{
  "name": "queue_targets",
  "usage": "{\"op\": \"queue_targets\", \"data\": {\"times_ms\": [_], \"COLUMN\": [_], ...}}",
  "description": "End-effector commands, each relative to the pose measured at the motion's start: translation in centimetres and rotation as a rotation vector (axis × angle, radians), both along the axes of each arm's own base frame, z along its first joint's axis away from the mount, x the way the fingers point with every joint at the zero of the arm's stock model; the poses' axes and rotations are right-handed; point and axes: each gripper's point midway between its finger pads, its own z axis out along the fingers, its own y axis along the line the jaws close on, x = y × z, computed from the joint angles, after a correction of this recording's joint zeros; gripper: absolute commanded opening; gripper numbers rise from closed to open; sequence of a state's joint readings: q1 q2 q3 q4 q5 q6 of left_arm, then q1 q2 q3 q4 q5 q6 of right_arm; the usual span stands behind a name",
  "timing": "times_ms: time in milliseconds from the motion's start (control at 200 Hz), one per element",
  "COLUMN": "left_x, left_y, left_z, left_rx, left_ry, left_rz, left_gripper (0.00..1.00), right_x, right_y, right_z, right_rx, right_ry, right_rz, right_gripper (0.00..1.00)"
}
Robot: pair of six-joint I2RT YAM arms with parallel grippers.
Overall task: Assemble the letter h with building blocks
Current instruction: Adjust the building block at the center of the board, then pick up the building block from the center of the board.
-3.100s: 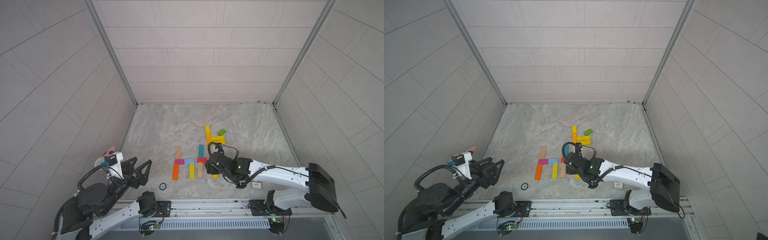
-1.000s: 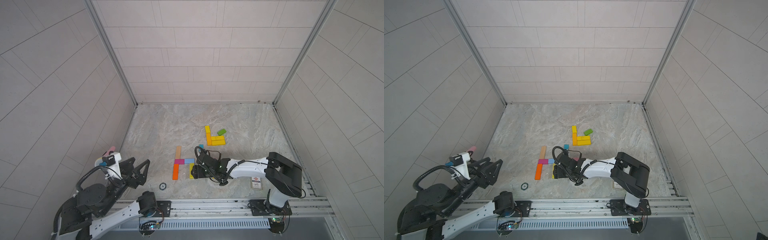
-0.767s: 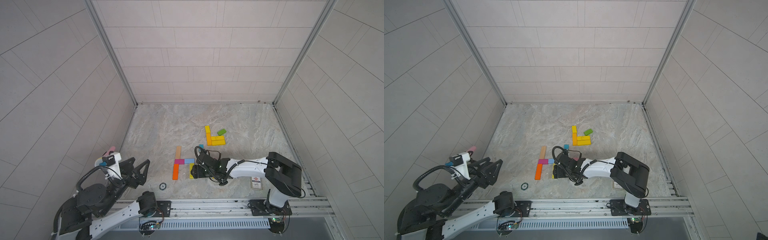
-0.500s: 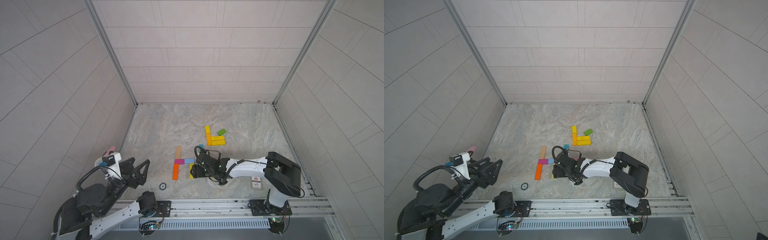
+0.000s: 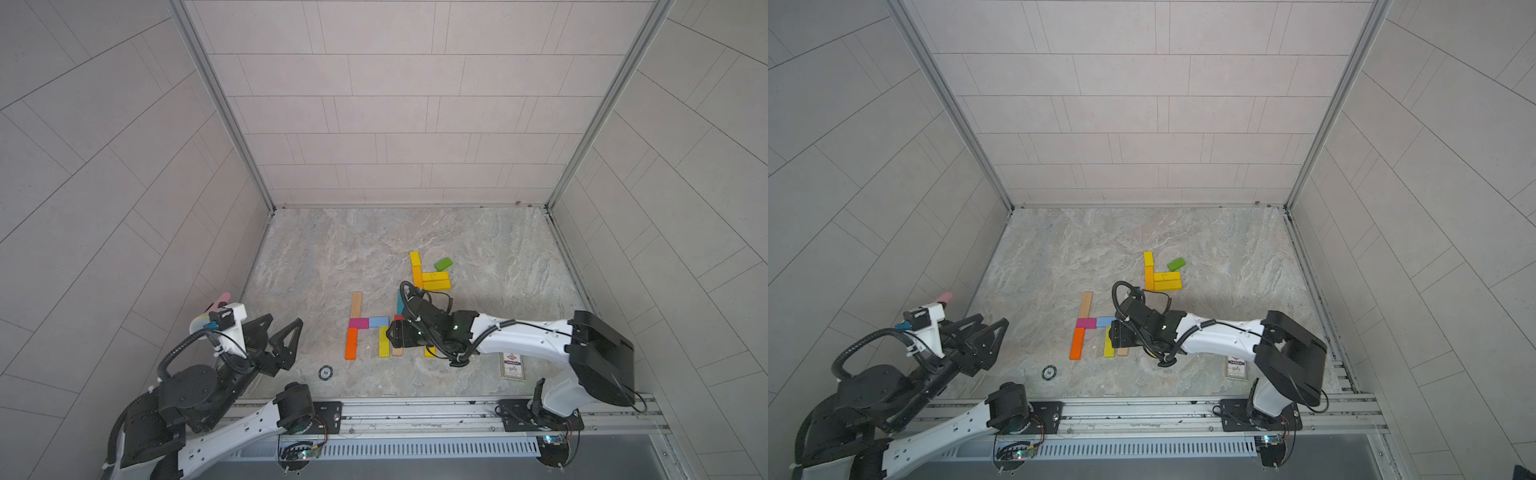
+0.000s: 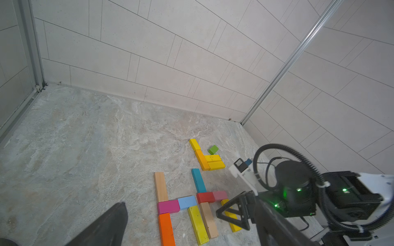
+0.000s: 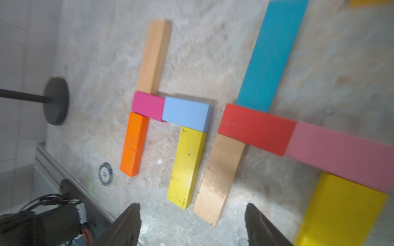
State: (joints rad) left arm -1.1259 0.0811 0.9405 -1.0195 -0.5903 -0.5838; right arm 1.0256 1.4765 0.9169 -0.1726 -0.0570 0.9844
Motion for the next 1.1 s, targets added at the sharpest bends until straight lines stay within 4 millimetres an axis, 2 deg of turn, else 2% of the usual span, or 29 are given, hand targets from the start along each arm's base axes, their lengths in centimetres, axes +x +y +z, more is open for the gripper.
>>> {"op": "queue_targets", "data": {"times_ms": [0,85,220,275,345,410,475,540,550,665,751,836,966,1096], "left_x": [0.9,1.5,2.9,3.6,4.7,6.5,8.9,11.5,11.9,16.3,19.5,22.4,25.8,27.2], "left_y": [-2.8,-5.7,-10.9,-13.1,-16.1,-18.7,-21.3,-23.4,-23.7,-26.0,-27.6,-28.4,-29.9,-31.0], "left_z": [-0.4,-0.8,-1.3,-1.6,-2.0,-3.2,-5.3,-6.9,-7.2,-10.2,-13.3,-16.2,-19.4,-21.7], "left_rx": [0.058,0.078,0.115,0.130,0.144,0.147,0.097,0.035,0.032,0.081,0.145,0.202,0.269,0.346], "left_ry": [0.044,0.075,0.121,0.141,0.165,0.222,0.324,0.391,0.398,0.439,0.494,0.560,0.615,0.654], "left_rz": [-0.029,-0.074,-0.135,-0.157,-0.184,-0.192,-0.223,-0.244,-0.244,-0.203,-0.177,-0.146,-0.150,-0.172], "left_gripper": [1.00,1.00,1.00,1.00,1.00,1.00,0.99,0.94,0.94,0.92,0.87,0.84,0.83,0.74], "right_x": [1.5,2.4,2.3,2.1,1.9,1.8,1.9,2.0,1.7,1.2,1.0,0.7,0.4,0.3], "right_y": [-6.4,-10.9,-16.9,-18.5,-19.6,-20.7,-21.3,-21.8,-22.0,-22.5,-22.5,-22.4,-22.3,-22.3], "right_z": [1.5,2.1,2.0,2.0,1.7,1.0,0.7,0.8,0.0,-0.7,-0.9,-1.2,-1.6,-1.9], "right_rx": [-0.094,-0.075,-0.099,-0.110,-0.109,-0.127,-0.127,-0.121,-0.131,-0.122,-0.109,-0.097,-0.084,-0.092], "right_ry": [-0.076,-0.080,-0.096,-0.091,-0.079,-0.050,-0.035,-0.032,-0.018,-0.003,0.000,0.006,0.013,0.014], "right_rz": [-0.107,-0.205,-0.310,-0.333,-0.340,-0.360,-0.362,-0.372,-0.371,-0.368,-0.361,-0.355,-0.352,-0.344], "right_gripper": [0.75,0.71,0.69,0.70,0.70,0.70,0.70,0.69,0.69,0.69,0.69,0.69,0.69,0.69]}}
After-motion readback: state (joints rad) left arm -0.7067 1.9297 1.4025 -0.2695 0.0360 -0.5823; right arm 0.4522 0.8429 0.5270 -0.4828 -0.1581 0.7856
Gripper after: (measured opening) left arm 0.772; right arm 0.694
